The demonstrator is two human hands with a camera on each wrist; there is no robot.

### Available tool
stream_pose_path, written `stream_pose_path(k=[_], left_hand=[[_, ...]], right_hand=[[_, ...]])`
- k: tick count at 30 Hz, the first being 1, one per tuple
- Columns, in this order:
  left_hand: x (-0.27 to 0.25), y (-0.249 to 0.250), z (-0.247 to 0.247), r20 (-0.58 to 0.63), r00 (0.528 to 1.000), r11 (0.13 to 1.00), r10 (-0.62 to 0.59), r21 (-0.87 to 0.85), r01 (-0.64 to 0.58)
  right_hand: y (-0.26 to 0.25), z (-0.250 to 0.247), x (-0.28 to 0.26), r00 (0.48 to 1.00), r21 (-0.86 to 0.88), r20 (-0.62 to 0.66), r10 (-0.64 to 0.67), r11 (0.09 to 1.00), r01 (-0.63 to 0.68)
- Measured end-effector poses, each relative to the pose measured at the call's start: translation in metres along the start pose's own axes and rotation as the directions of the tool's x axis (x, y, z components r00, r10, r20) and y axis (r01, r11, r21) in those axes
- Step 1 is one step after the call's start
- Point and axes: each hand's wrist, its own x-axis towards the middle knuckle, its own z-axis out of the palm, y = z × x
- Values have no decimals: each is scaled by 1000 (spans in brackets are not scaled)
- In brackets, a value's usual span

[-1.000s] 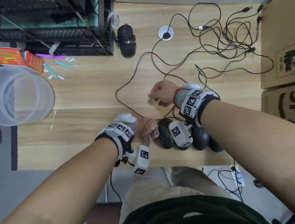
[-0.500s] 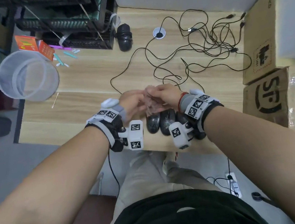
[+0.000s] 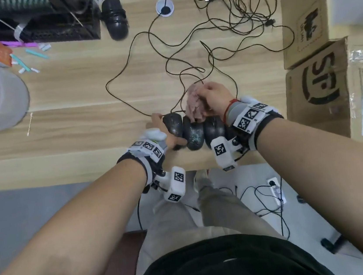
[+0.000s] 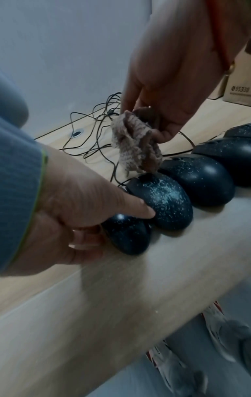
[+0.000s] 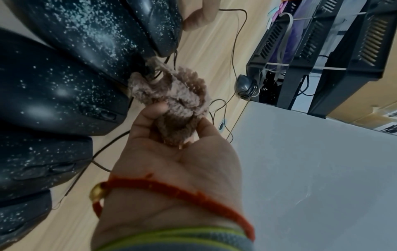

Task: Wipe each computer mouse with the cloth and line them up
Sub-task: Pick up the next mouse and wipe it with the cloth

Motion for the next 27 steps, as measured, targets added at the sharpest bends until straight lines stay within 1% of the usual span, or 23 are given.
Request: stream_pose_path(k=[3,6,9,11,16,19,21,24,26,27], left_hand=[[0,0,0,-9,1000,992,13,127,-12],[3,-2,-6,-31,999,989,-22,143,26],[9,-11,-21,-60,997,979,-39,200,51],[11,-13,-28,-32,999,969,-31,244,38],[8,-8,-40,44,999,961,-20,276,7],[2,-3,-54,91,995,978,44,200,-62],[-12,4,-74,28,995,989,92,115,-95],[-25,23,-97,-7,988,987,154,-46,-154],[-43,34,-119,16,986,970,165,-186,-159],[-46,39,-127,46,987,949,156,-283,-137]], right_hand=[[2,6,-1,1000,17,9,7,1000,-7],[-3,12,-3,1000,16,18,-6,1000,5],[-8,21,-3,999,-53,2,-32,998,32],[-8,27,-1,999,-115,-14,-45,992,43],[-12,37,-10,996,-169,-24,-86,982,80],[-19,37,-13,990,-195,22,-138,971,140],[-36,41,-28,981,-173,58,-187,966,194],[-58,43,-36,960,-145,76,-269,950,277],[-77,45,-50,947,-72,65,-315,945,320],[-85,44,-53,941,-47,53,-334,941,336]])
